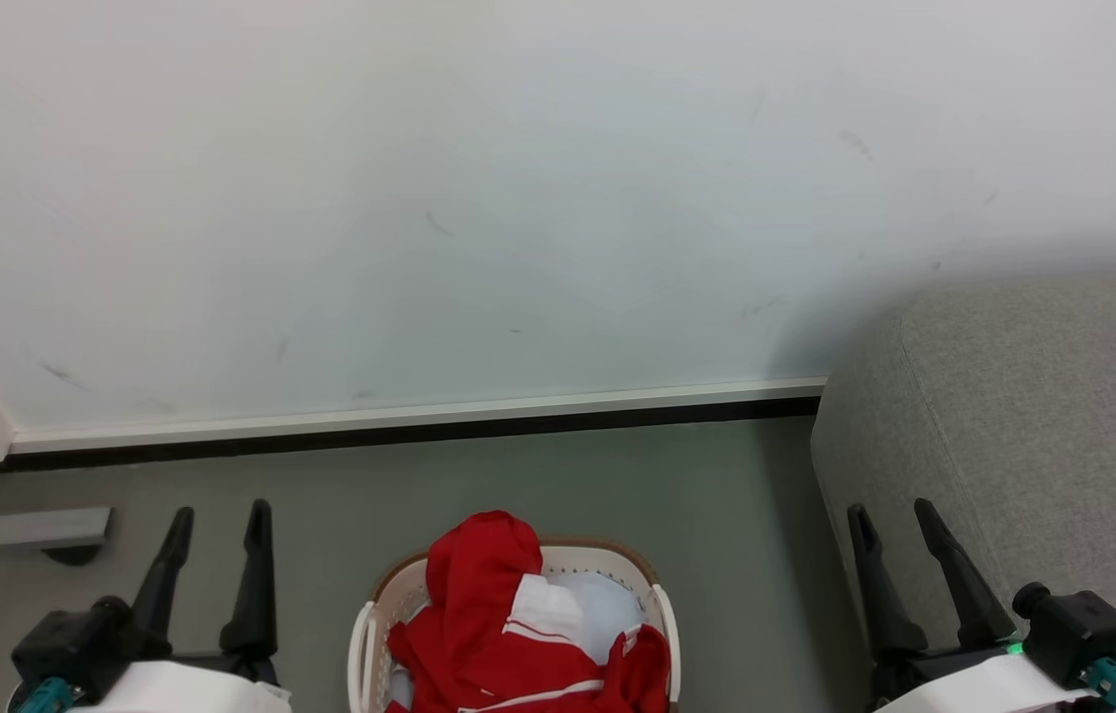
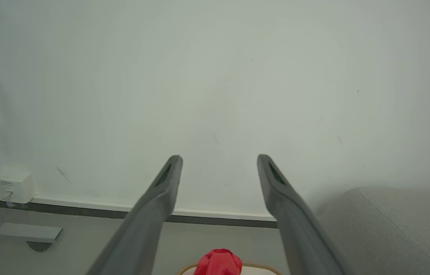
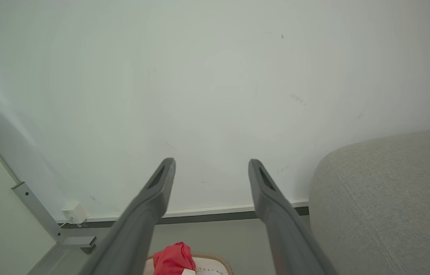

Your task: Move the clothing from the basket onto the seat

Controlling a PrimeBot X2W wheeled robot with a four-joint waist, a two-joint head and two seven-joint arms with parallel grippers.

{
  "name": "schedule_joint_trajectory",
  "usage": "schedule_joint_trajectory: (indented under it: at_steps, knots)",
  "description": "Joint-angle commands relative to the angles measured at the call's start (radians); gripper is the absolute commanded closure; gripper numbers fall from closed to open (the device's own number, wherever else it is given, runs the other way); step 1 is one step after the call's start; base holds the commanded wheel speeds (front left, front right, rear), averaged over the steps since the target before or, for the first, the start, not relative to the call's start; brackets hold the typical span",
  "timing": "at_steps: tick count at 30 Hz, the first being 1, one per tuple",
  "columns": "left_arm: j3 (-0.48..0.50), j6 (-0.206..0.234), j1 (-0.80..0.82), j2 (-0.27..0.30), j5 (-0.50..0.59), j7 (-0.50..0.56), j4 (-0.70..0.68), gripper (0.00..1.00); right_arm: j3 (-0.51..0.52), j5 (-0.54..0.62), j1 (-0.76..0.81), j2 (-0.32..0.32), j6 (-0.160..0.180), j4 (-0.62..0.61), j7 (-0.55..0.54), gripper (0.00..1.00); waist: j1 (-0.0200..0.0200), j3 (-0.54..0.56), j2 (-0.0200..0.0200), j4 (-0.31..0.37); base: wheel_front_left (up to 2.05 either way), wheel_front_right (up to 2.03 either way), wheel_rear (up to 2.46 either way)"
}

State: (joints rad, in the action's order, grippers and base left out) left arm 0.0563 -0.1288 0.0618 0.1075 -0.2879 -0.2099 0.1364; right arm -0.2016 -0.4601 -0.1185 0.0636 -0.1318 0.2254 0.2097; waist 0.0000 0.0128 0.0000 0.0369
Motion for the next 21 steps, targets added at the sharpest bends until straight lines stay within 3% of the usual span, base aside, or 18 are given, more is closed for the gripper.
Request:
schedule_joint_trajectory:
  at_steps: [1, 21]
  knots:
    - [0.002, -0.002, 0.0, 0.011, 0.03, -0.009, -0.007, 0.0, -0.006, 0.028, -0.014, 0.005, 0.002, -0.001, 0.009, 0.0, 0.0, 0.0, 0.0, 0.001, 0.0, 0.0, 0.0]
    - [-0.01, -0.001, -0.007, 0.02, 0.155, -0.045, 0.012, 0.0, -0.023, 0.155, -0.022, 0.005, 0.002, 0.01, 0.046, 0.0, 0.0, 0.002, 0.0, 0.011, 0.0, 0.0, 0.0]
